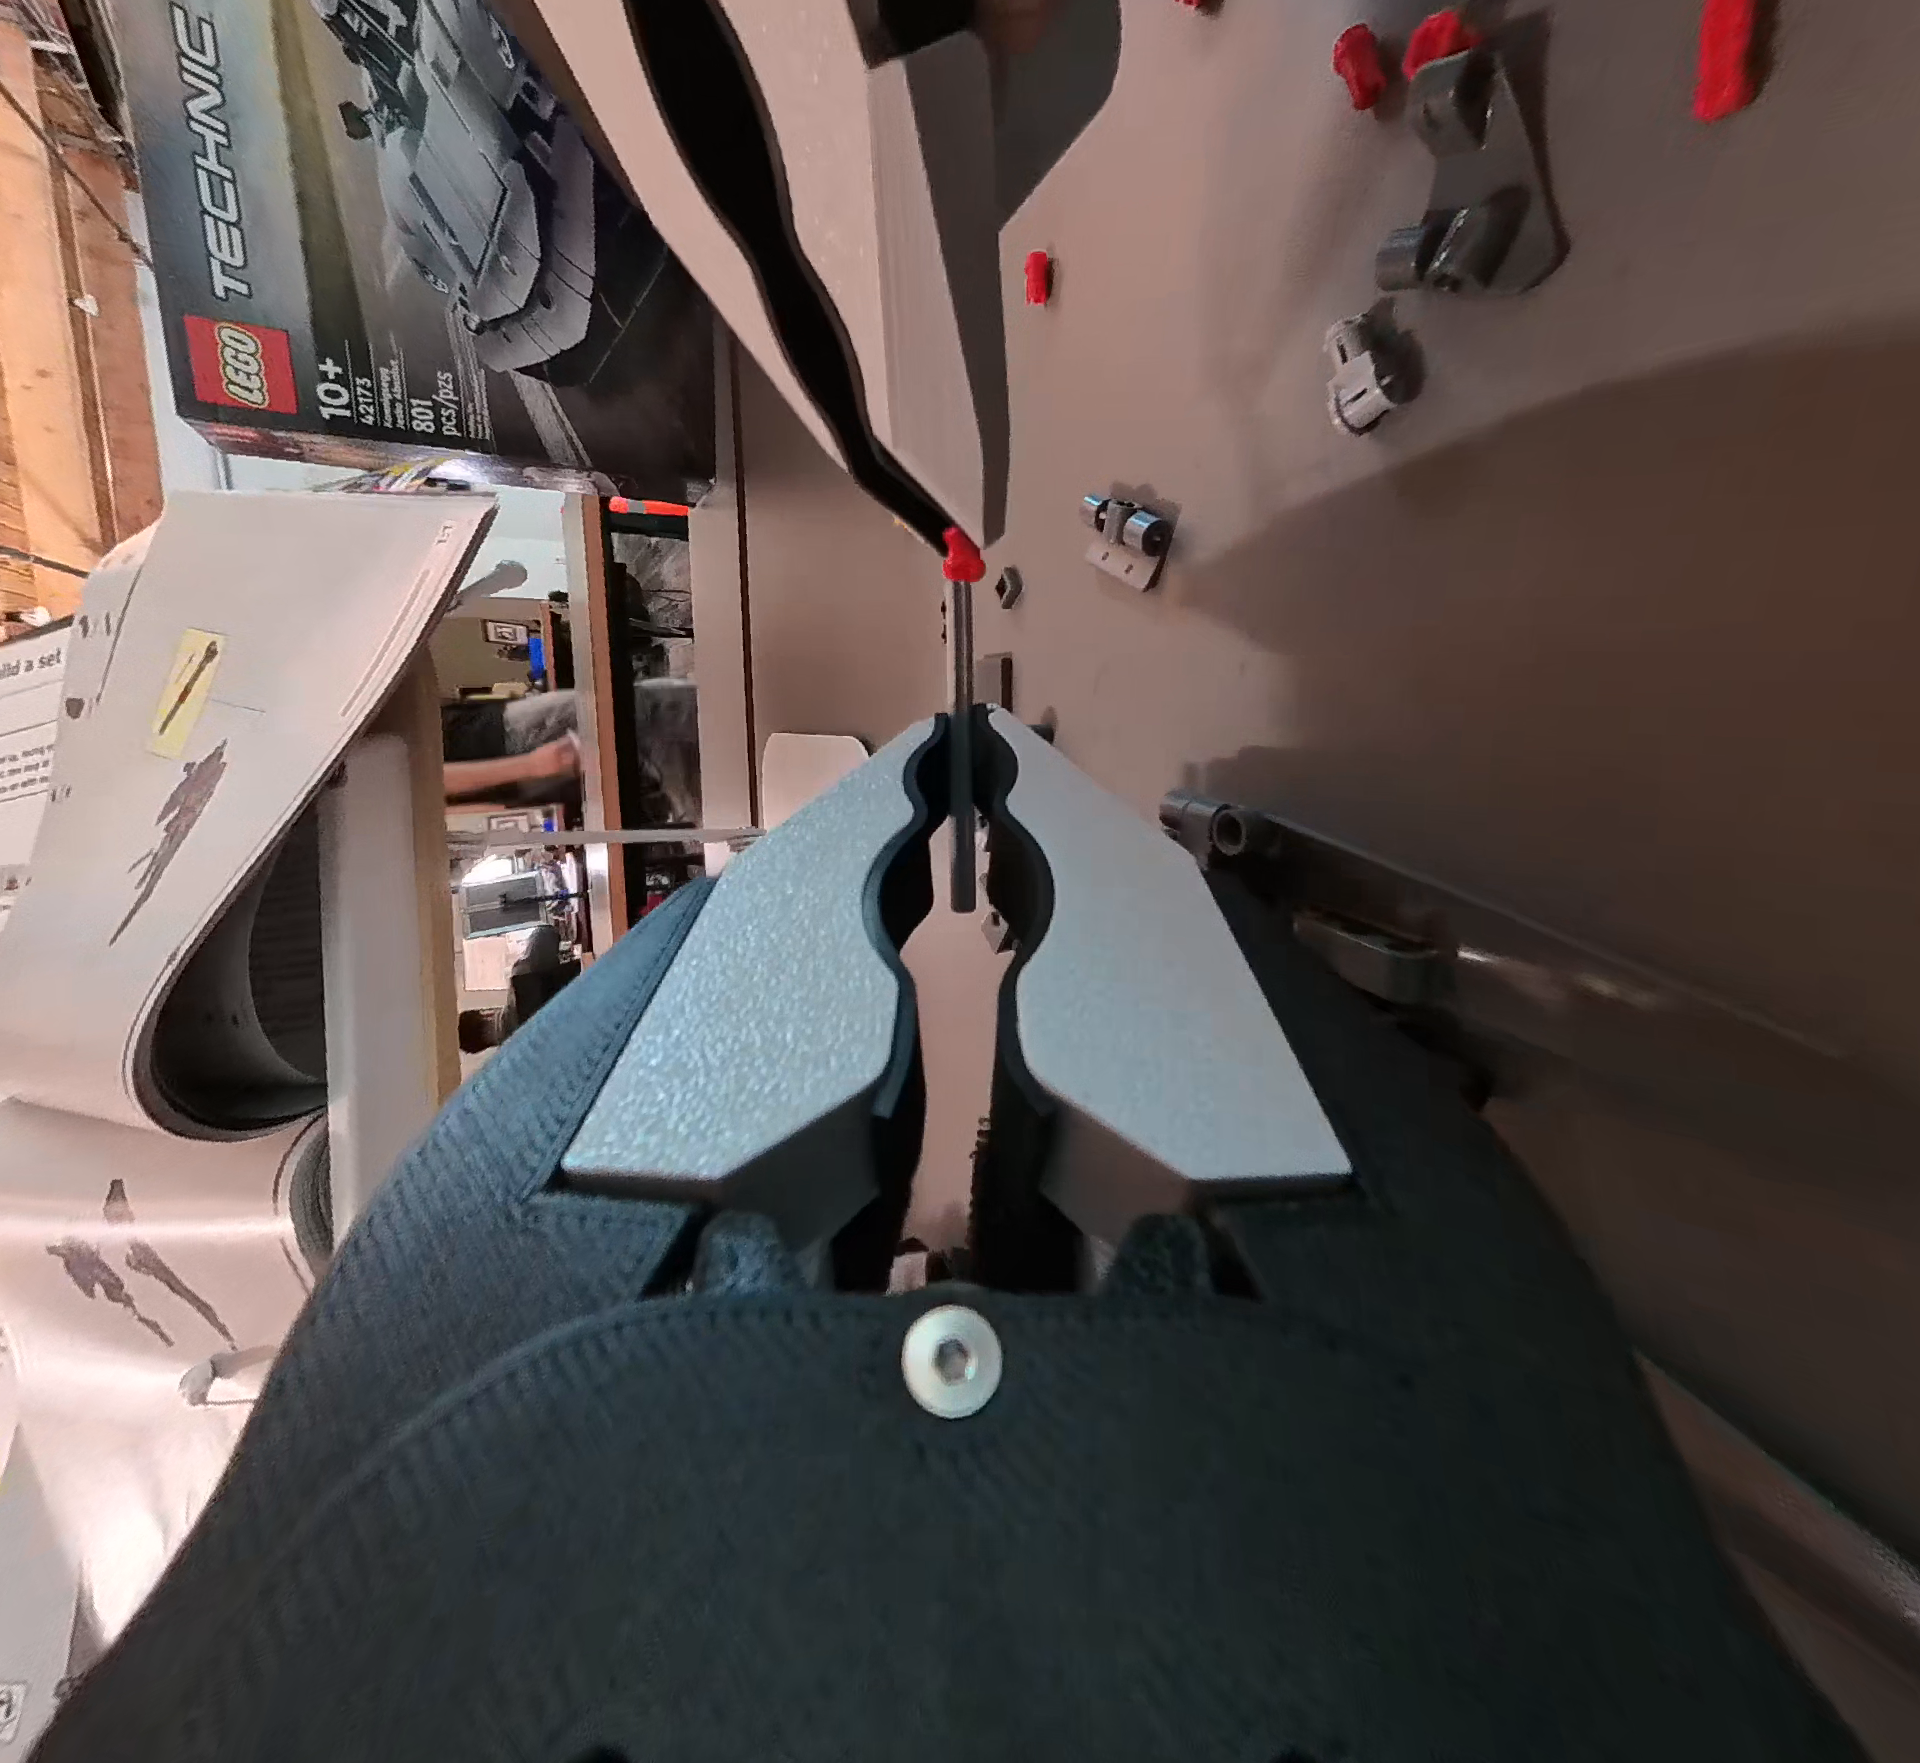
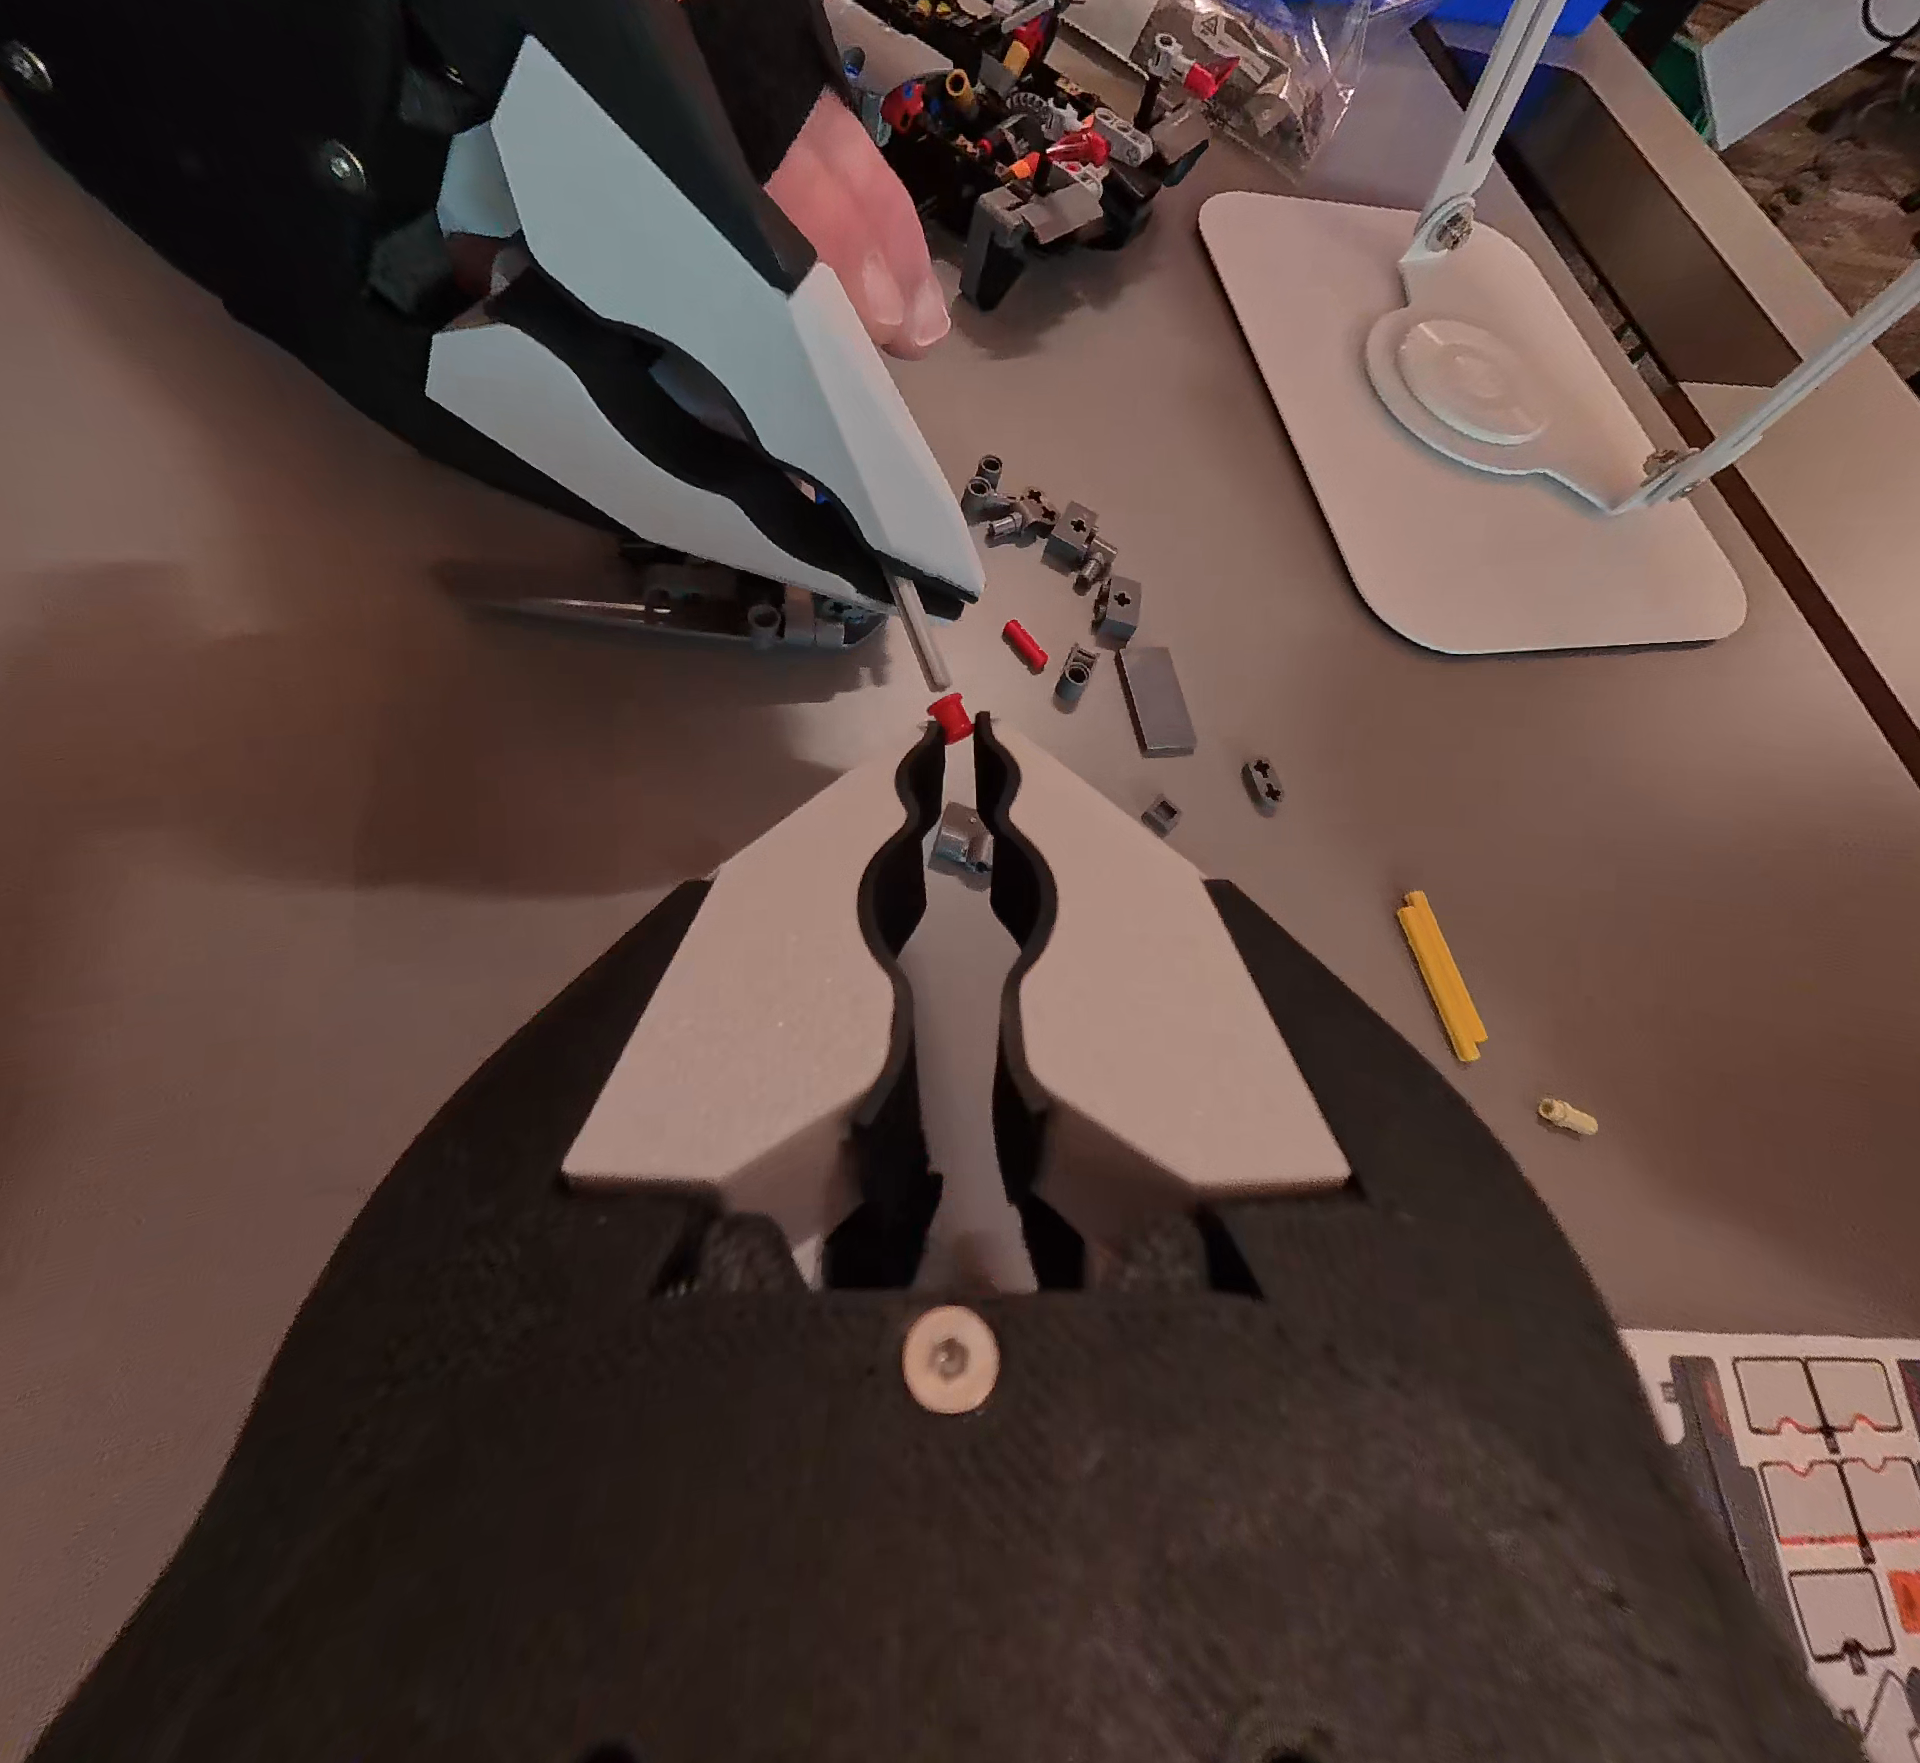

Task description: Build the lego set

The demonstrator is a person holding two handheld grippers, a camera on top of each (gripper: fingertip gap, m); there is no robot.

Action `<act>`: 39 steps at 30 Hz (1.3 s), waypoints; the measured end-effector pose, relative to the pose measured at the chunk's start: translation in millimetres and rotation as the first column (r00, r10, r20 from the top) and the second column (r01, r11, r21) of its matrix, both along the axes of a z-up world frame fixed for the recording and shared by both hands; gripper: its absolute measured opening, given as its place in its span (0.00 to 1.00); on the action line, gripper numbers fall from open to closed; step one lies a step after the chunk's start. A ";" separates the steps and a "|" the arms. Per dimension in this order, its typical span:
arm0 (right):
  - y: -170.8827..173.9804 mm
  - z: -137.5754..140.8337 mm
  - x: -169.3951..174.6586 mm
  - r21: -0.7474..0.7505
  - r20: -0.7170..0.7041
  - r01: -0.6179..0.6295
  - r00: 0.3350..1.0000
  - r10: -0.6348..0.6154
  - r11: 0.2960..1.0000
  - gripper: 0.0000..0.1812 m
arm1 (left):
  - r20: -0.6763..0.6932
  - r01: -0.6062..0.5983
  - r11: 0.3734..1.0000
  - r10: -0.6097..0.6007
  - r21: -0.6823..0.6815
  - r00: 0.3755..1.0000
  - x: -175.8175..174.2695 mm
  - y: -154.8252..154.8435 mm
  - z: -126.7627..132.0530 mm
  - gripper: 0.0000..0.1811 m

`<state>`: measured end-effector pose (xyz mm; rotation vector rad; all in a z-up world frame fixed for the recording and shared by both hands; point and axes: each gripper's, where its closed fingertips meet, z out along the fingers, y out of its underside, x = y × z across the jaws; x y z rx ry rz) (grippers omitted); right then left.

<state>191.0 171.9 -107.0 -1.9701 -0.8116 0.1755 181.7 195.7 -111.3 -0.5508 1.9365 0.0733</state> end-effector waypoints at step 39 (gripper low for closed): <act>11.1 18.8 -1.2 0.131 -0.093 0.121 0.990 -0.109 0.984 0.01 | 0.019 -0.061 0.961 0.069 -0.270 0.997 -0.1 5.3 10.5 0.00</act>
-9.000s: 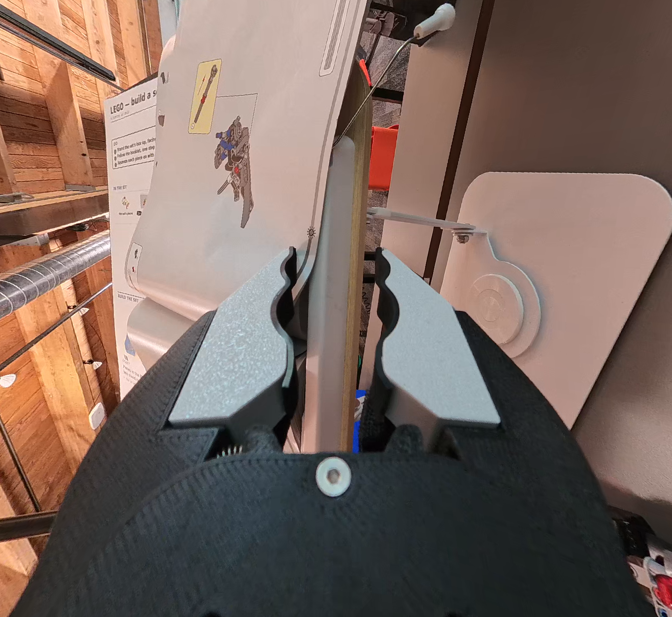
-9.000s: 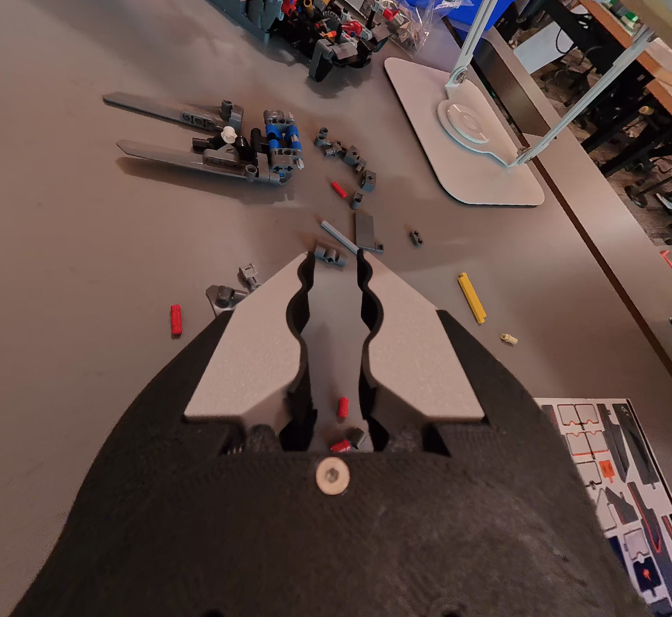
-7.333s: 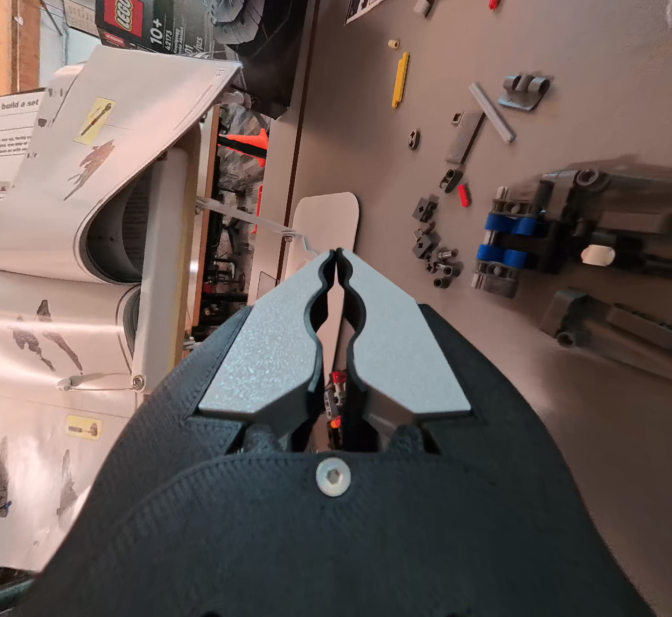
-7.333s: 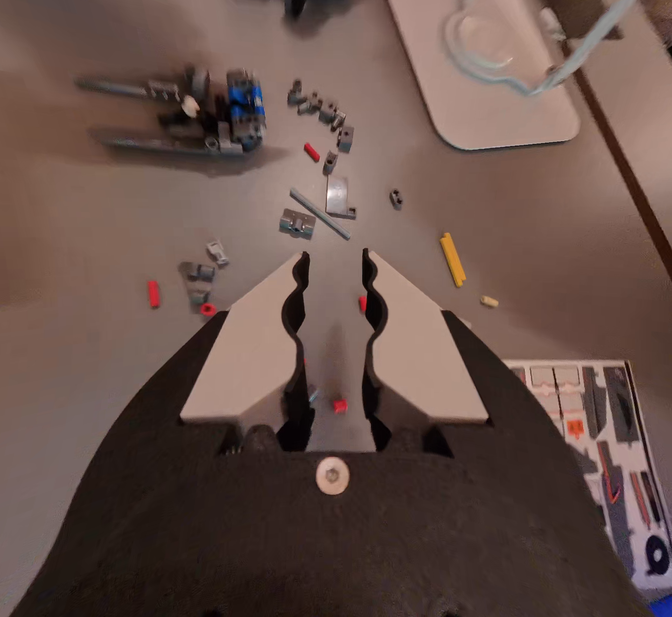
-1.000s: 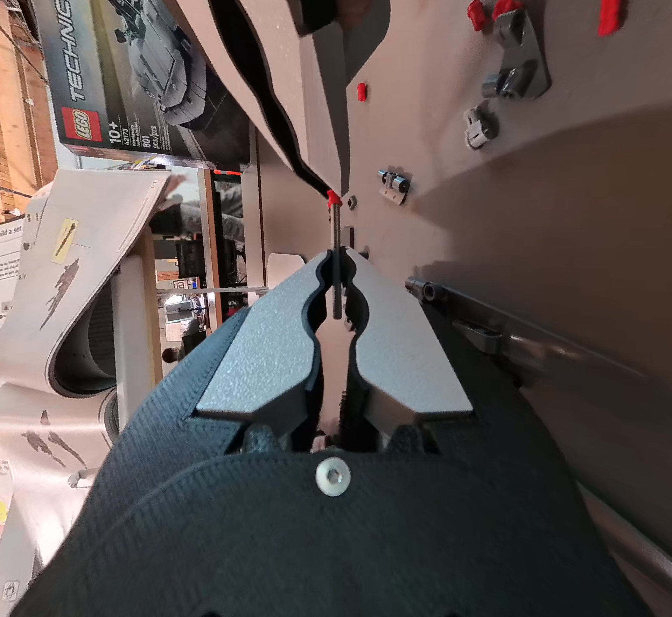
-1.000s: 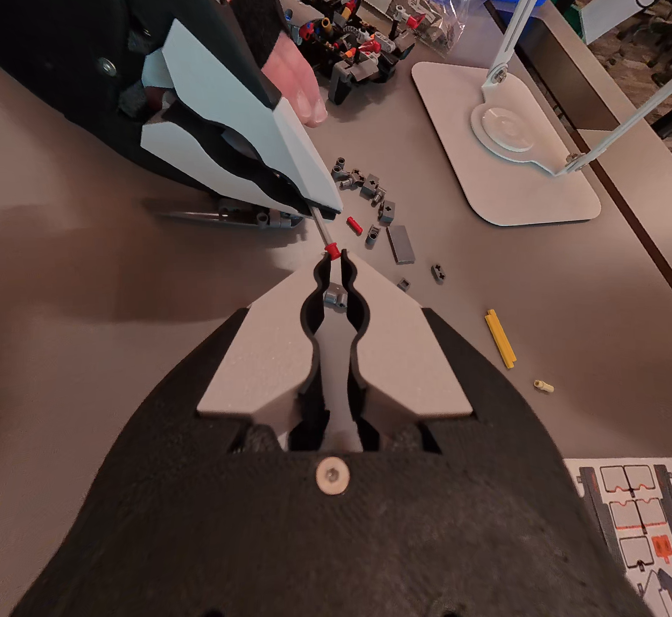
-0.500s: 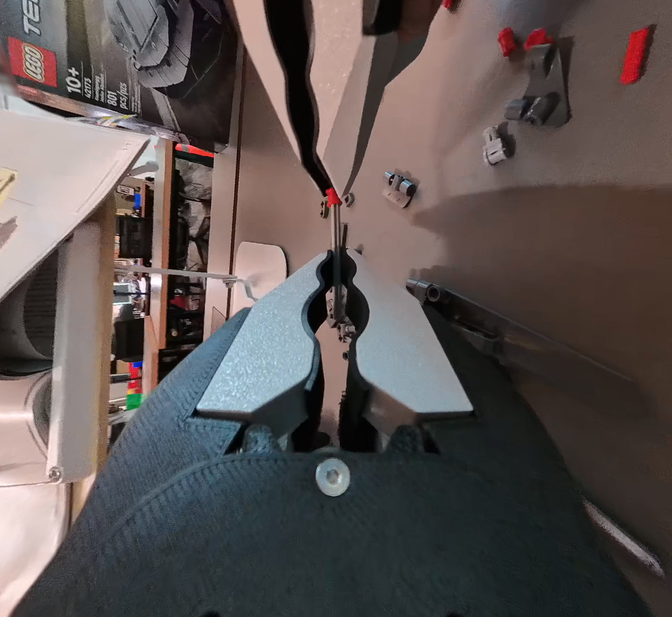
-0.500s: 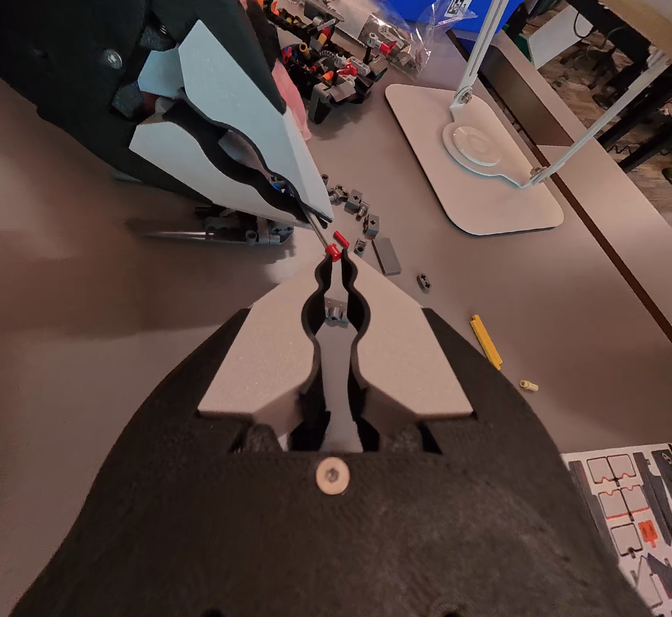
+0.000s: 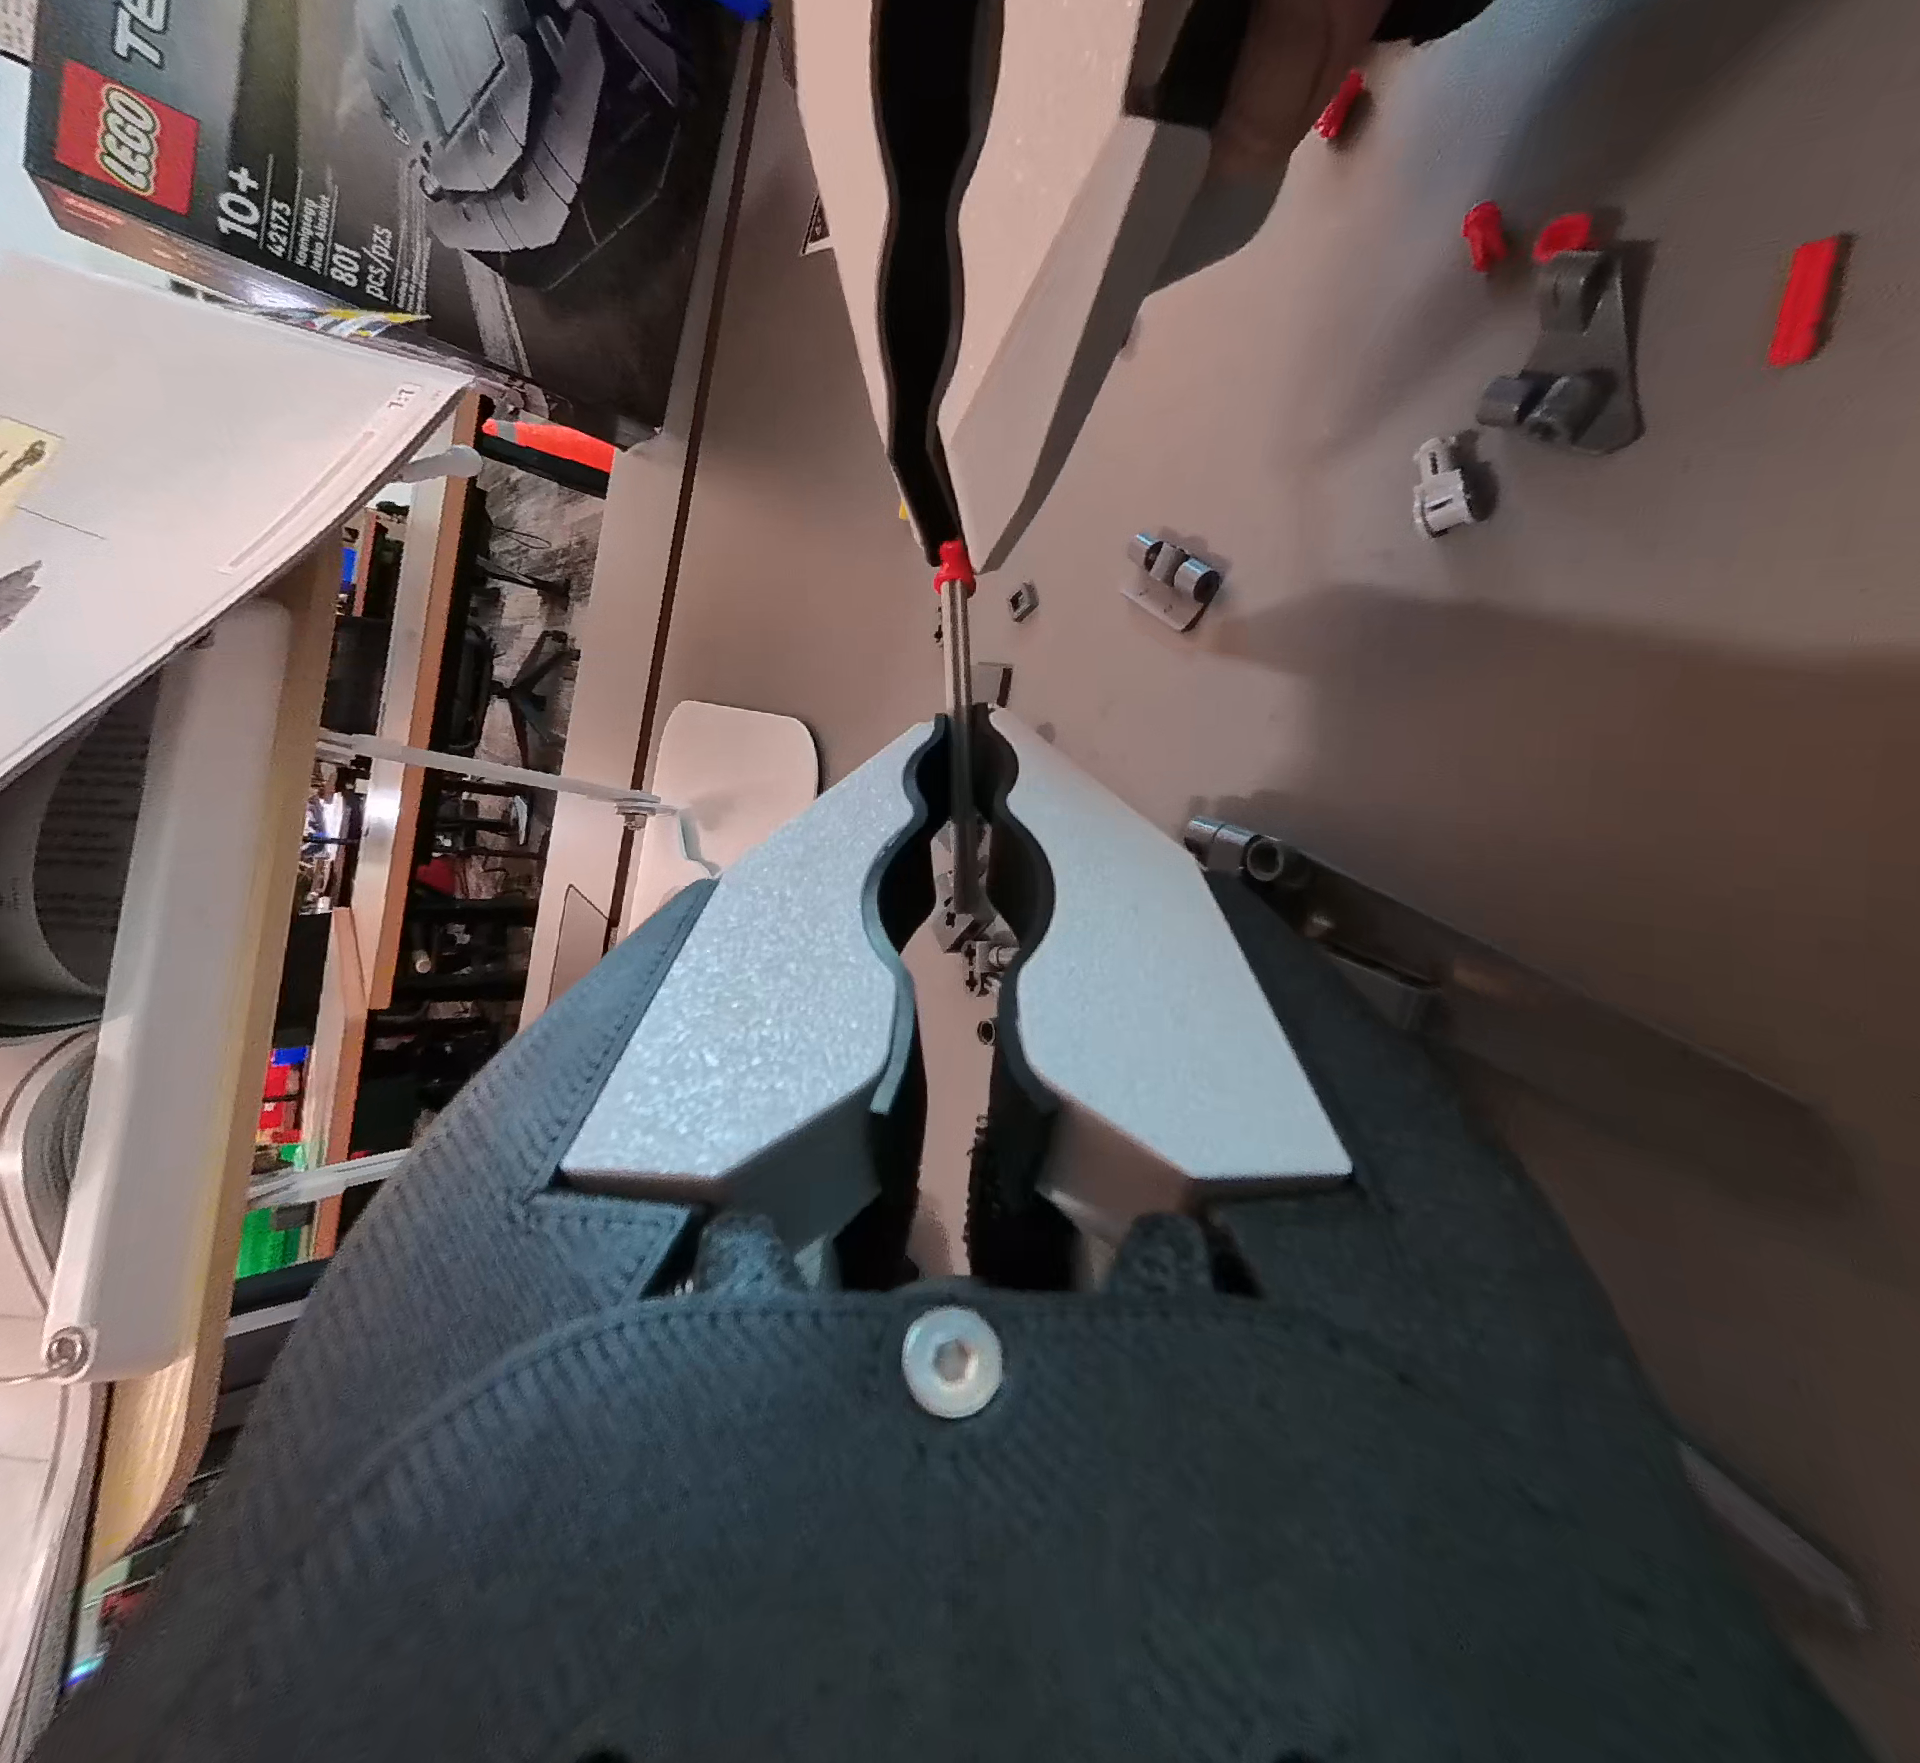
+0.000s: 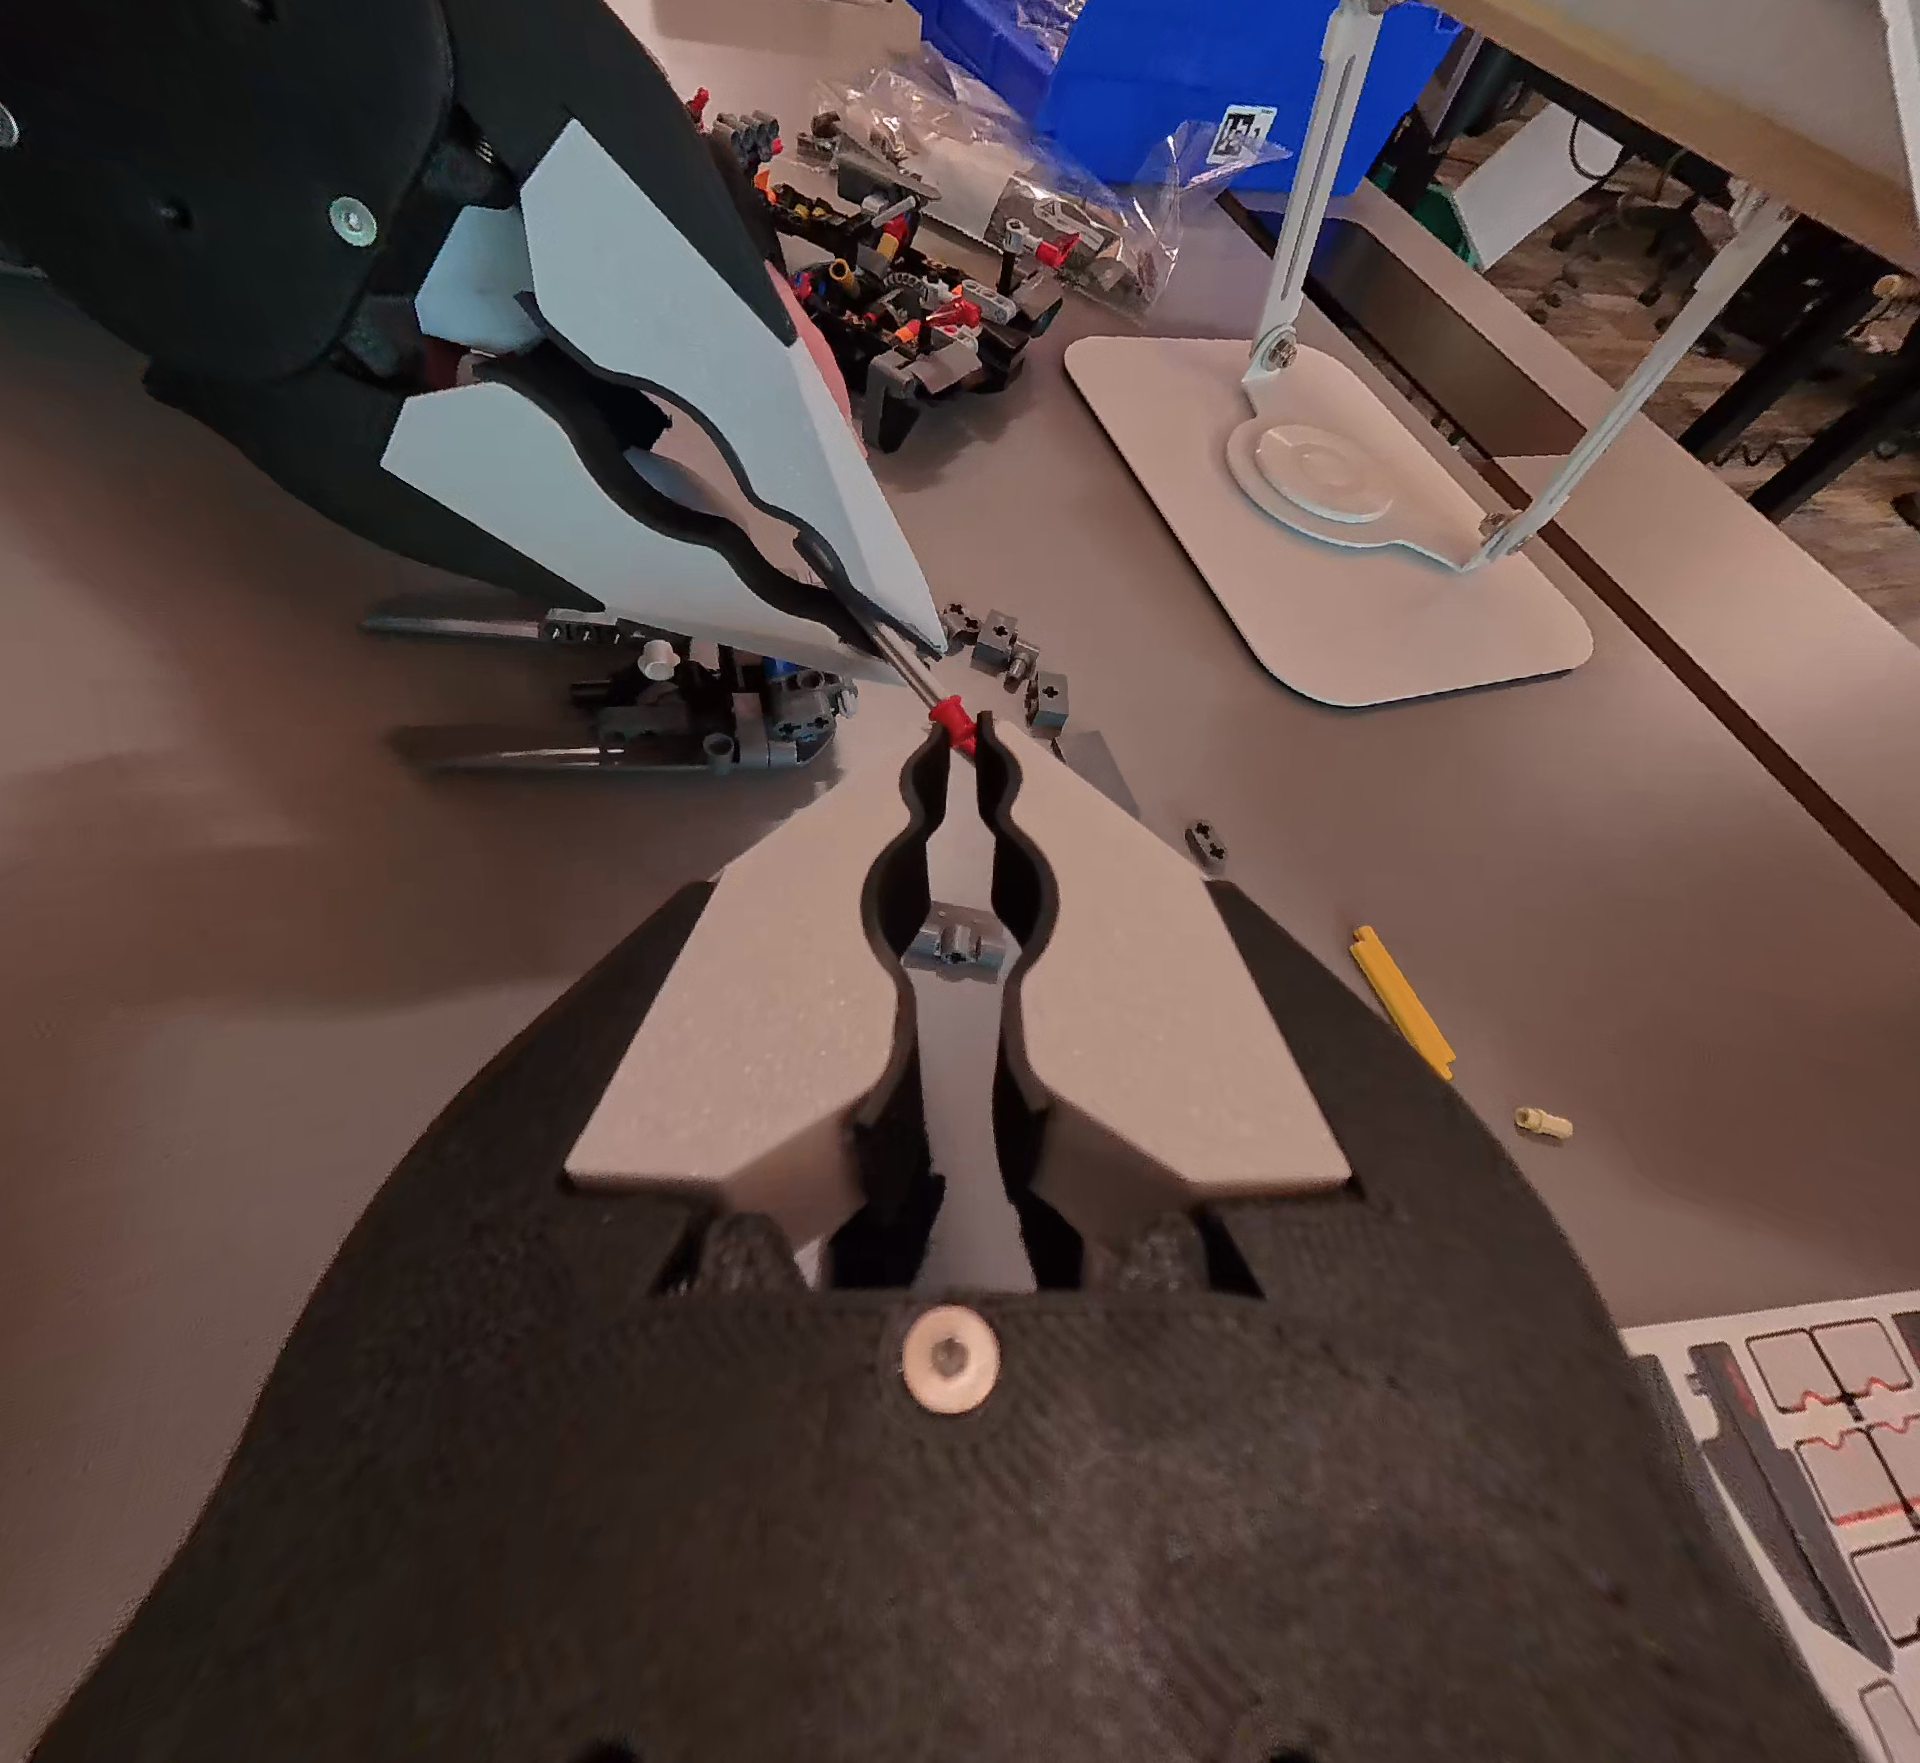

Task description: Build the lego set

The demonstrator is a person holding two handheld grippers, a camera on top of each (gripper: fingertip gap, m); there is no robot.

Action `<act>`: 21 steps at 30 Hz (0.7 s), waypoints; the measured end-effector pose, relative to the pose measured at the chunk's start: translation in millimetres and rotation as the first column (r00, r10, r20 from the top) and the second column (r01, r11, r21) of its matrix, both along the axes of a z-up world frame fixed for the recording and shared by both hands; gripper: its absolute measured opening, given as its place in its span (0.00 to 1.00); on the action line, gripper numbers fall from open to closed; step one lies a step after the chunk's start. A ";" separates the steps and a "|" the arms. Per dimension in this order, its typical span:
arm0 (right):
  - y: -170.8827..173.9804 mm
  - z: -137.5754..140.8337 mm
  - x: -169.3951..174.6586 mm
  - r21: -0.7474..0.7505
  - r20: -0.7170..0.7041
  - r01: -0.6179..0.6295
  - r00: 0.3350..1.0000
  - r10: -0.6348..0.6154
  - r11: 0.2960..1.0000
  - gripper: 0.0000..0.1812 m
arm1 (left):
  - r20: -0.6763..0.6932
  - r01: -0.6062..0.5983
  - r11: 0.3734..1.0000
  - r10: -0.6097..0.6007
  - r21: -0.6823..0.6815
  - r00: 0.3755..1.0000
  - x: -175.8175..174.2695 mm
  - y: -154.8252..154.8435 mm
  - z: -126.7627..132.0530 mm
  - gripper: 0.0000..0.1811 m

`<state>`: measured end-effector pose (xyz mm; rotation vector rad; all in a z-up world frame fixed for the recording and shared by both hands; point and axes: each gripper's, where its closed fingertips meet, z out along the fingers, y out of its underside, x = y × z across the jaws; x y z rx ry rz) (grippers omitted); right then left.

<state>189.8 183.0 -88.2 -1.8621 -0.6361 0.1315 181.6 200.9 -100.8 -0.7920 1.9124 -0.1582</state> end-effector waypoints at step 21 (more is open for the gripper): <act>-0.7 3.7 -14.4 0.027 0.042 -0.020 0.999 0.019 0.999 0.00 | -0.043 0.005 0.998 -0.003 0.061 0.999 2.3 -6.1 -12.8 0.00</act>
